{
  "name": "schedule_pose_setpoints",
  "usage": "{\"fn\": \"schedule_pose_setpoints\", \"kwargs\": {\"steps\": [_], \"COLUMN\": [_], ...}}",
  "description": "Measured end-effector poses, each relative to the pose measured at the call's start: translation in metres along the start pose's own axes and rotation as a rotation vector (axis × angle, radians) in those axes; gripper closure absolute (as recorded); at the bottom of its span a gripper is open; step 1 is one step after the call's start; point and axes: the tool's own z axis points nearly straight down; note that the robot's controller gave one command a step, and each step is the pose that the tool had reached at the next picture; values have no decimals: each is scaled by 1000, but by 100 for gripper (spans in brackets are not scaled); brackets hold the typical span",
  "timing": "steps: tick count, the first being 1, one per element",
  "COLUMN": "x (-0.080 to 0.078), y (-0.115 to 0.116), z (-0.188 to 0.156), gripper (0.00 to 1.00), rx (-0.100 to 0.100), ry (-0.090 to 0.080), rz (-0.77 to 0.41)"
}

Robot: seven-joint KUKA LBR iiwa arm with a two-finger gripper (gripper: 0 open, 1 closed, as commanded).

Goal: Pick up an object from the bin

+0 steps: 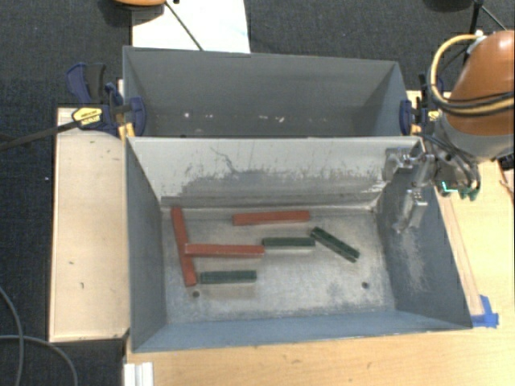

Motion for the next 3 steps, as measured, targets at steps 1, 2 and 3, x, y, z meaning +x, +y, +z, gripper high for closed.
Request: {"fn": "schedule_pose_setpoints", "kwargs": {"steps": [1, 2, 3], "x": [-2, 1, 8], "y": [0, 17, 55], "z": [-4, 34, 100], "gripper": [0, 0, 0], "rx": [2, 3, 2], "ry": [-8, -11, -11], "rz": [-2, -113, -150]}}
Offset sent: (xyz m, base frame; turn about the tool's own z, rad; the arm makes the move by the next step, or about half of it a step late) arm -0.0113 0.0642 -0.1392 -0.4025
